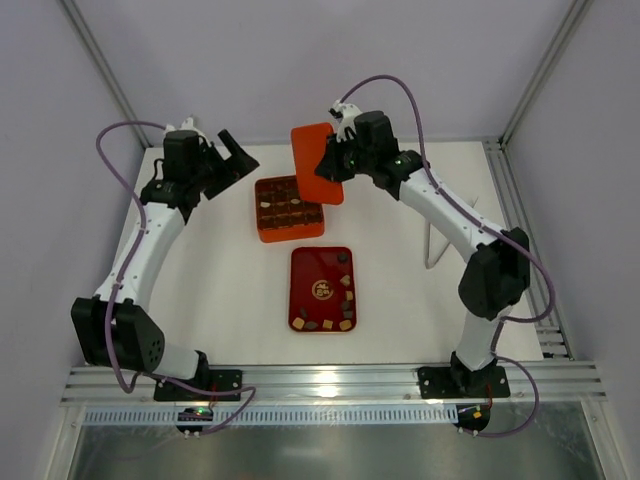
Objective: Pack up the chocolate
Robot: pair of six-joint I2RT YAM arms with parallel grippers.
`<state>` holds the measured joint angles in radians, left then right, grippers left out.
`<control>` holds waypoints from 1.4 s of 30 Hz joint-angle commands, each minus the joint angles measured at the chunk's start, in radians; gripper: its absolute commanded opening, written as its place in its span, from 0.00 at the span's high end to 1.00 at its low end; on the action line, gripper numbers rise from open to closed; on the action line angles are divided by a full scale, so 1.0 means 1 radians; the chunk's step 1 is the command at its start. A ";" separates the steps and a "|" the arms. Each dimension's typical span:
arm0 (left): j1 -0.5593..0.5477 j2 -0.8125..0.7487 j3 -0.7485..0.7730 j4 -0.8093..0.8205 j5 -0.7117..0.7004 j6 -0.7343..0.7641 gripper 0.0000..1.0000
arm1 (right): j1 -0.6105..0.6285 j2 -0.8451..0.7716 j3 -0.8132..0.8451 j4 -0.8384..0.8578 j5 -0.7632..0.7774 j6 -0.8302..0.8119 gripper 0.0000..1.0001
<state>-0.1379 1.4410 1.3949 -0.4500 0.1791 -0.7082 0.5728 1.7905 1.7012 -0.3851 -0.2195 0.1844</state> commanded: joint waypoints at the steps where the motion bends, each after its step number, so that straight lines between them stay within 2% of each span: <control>1: 0.009 -0.014 -0.092 0.099 -0.099 0.027 0.05 | -0.040 0.145 0.122 0.144 -0.421 0.274 0.96; 4: 0.009 0.016 -0.108 0.123 -0.076 0.042 0.05 | -0.074 0.239 0.185 0.238 -0.513 0.410 0.96; 8: 0.015 0.070 -0.102 0.125 -0.072 0.050 0.05 | -0.105 0.372 0.150 0.457 -0.659 0.620 0.96; 15: 0.018 0.151 -0.074 0.123 -0.073 0.067 0.04 | -0.119 0.512 0.124 0.767 -0.747 0.866 0.96; 20: 0.020 0.217 -0.060 0.114 -0.073 0.079 0.05 | -0.128 0.560 0.137 0.833 -0.774 0.941 0.96; 29: 0.018 0.326 -0.033 0.125 -0.030 0.072 0.06 | -0.146 0.625 0.149 0.861 -0.822 0.974 0.96; 42: 0.018 0.361 -0.051 0.227 0.062 0.059 0.08 | -0.157 0.702 0.183 0.844 -0.860 0.975 0.92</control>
<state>-0.1265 1.8015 1.3235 -0.2966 0.2047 -0.6476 0.4229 2.4897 1.8267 0.4122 -1.0477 1.1477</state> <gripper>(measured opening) 0.924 0.132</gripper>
